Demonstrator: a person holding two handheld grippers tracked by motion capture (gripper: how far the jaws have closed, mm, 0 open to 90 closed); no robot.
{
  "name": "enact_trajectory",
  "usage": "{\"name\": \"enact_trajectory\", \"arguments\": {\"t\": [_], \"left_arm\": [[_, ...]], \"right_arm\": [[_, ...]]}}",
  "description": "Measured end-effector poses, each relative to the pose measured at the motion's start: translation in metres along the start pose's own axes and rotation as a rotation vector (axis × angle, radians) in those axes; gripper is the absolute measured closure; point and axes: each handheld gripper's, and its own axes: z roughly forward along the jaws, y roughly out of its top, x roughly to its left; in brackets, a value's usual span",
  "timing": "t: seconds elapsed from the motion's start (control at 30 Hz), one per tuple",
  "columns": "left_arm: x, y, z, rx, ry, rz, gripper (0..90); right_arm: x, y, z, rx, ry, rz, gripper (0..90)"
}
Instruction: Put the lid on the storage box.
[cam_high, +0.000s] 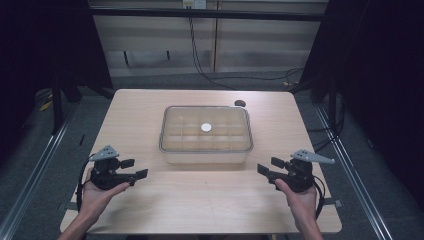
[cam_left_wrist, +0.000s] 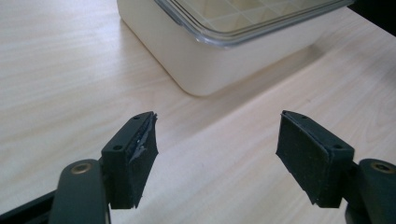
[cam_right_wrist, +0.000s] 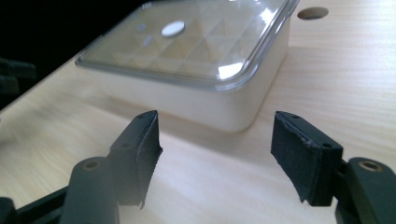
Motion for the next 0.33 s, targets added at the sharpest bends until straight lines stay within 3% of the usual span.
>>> {"name": "enact_trajectory", "arguments": {"t": [0.07,0.17,0.27,0.33], "left_arm": [[-0.006,-0.006,-0.004,0.010,0.010,0.032,28.2],[-0.011,-0.014,-0.006,0.014,0.010,0.044,27.9],[-0.013,-0.021,-0.007,0.009,0.011,0.052,27.9],[-0.014,-0.029,-0.008,-0.015,0.015,0.027,28.0]], "right_arm": [[0.002,-0.012,-0.006,-0.001,0.005,0.005,32.7],[0.004,-0.022,-0.013,-0.001,0.000,0.014,32.5],[0.004,-0.028,-0.017,-0.006,-0.005,0.022,31.8],[0.002,-0.033,-0.019,-0.012,-0.015,0.025,31.4]]}}
